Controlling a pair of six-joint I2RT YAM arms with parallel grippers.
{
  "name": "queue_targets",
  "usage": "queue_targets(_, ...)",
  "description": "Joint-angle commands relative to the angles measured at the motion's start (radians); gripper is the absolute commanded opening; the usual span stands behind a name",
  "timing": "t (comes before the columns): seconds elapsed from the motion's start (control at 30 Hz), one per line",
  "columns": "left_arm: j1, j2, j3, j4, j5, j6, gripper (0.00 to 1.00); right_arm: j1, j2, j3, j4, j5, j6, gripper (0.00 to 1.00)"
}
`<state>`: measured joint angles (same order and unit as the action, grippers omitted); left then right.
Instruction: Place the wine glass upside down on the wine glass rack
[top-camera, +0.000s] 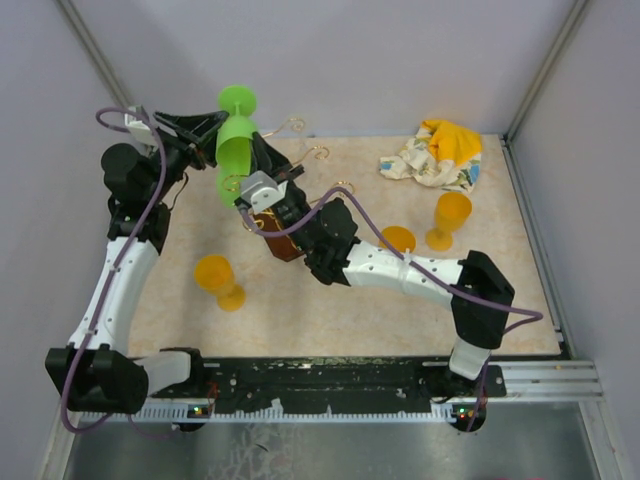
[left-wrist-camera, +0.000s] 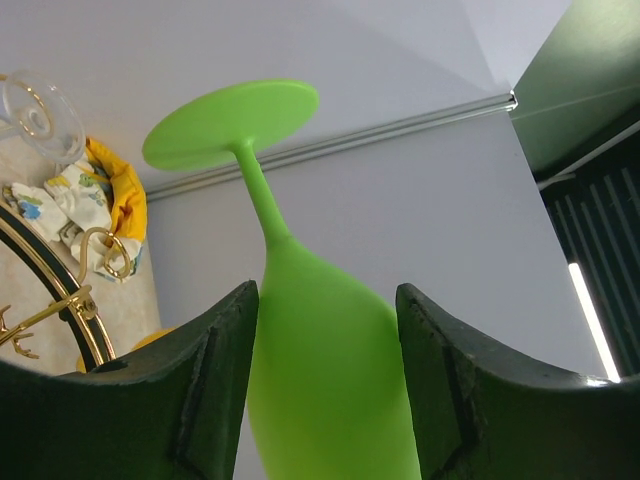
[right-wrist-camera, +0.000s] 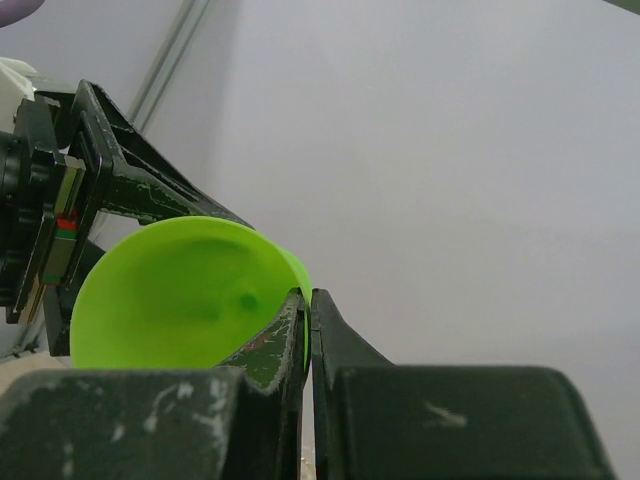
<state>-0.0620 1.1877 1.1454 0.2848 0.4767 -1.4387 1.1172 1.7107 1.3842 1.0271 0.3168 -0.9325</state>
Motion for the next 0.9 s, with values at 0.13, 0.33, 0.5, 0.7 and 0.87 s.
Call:
queue_targets(0.13, -0.013, -0.023, 0.000, 0.005, 0.035, 0.000, 0.63, -0.002, -0.050, -0.015, 0.078, -0.058, 0.057, 0.00)
queue_targets(0.33, -0.012, -0.015, -0.006, 0.034, 0.040, -0.018, 0.62, -0.002, -0.067, -0.030, 0.016, -0.117, 0.126, 0.00)
queue_targets(0.5, -0.012, -0.006, -0.017, 0.061, 0.056, -0.039, 0.62, -0.002, -0.097, -0.054, 0.018, -0.142, 0.156, 0.00)
queue_targets(0.7, -0.012, -0.001, -0.036, 0.090, 0.060, -0.066, 0.62, -0.002, -0.112, -0.071, 0.023, -0.132, 0.146, 0.00)
queue_targets(0.87, -0.012, 0.005, -0.033, 0.101, 0.059, -0.067, 0.58, -0.002, -0.121, -0.083, 0.019, -0.144, 0.160, 0.00)
